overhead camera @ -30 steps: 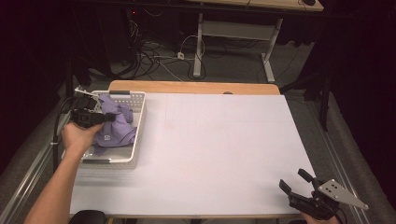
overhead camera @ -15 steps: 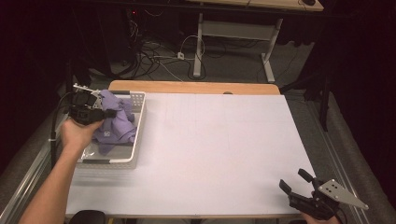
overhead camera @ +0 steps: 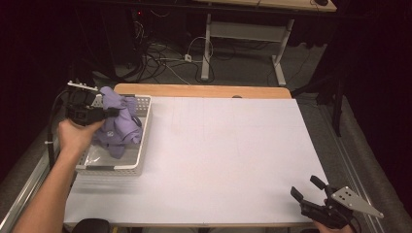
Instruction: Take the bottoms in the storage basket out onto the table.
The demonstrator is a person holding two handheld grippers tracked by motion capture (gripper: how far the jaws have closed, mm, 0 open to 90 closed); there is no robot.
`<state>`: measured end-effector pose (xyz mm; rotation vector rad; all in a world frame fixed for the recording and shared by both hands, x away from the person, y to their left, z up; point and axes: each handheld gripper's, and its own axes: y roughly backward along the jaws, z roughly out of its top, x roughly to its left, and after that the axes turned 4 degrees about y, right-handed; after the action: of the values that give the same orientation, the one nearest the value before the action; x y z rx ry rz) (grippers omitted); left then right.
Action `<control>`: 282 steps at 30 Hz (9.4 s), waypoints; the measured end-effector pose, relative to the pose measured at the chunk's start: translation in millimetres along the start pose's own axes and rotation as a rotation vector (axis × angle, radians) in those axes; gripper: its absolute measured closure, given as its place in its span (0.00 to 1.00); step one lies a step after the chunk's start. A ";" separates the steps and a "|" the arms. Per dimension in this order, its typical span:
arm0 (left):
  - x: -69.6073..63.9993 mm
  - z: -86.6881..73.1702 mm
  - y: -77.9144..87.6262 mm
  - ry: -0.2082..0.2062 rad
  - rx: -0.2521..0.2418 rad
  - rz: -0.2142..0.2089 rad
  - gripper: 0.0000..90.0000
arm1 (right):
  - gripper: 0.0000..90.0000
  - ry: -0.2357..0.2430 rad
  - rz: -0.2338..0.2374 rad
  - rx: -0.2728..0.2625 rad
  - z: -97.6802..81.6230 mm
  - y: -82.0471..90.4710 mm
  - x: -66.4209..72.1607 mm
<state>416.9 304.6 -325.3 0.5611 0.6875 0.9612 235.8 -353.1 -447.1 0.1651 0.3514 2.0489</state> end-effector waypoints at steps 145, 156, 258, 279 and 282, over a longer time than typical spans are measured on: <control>-188.7 86.8 -93.9 -0.359 0.036 -0.255 0.89 | 0.20 -0.009 0.001 -0.002 -0.7 0.5 -1.4; -186.6 83.2 -111.8 -0.339 0.042 -0.244 0.88 | 0.21 -0.009 0.001 -0.003 -0.8 0.6 -1.5; -157.7 56.3 -144.6 -0.257 0.081 -0.193 0.49 | 0.21 0.000 0.007 0.009 -0.4 -0.6 -0.9; -149.2 51.2 -121.6 -0.262 0.042 -0.194 0.49 | 0.21 -0.002 0.005 0.010 -0.3 -0.5 -0.8; -149.6 51.5 -118.3 -0.268 0.033 -0.197 0.49 | 0.21 -0.003 0.005 0.009 -0.4 -0.5 -0.9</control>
<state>460.0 111.9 -333.2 0.6254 0.5080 0.6770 236.5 -353.7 -447.5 0.1751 0.3586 2.0517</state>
